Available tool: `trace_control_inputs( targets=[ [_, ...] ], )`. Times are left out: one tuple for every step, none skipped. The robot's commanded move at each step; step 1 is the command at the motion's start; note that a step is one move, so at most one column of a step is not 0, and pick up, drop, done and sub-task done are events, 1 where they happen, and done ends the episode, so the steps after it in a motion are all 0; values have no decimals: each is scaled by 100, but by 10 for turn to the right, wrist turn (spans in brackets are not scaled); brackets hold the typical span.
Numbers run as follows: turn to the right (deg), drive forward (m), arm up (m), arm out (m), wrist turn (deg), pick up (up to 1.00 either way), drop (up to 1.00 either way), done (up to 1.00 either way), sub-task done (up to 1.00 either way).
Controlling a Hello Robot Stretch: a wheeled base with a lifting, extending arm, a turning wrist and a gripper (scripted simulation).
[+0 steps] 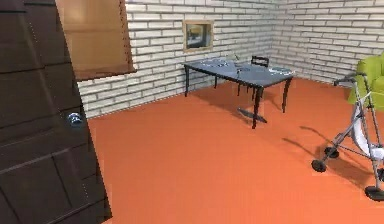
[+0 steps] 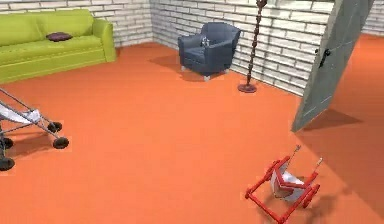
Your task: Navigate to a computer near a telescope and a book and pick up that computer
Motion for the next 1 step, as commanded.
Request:
trace_control_inputs(
  targets=[
    [0, 100, 0, 0, 0, 0, 0, 0, 0]
  ],
)
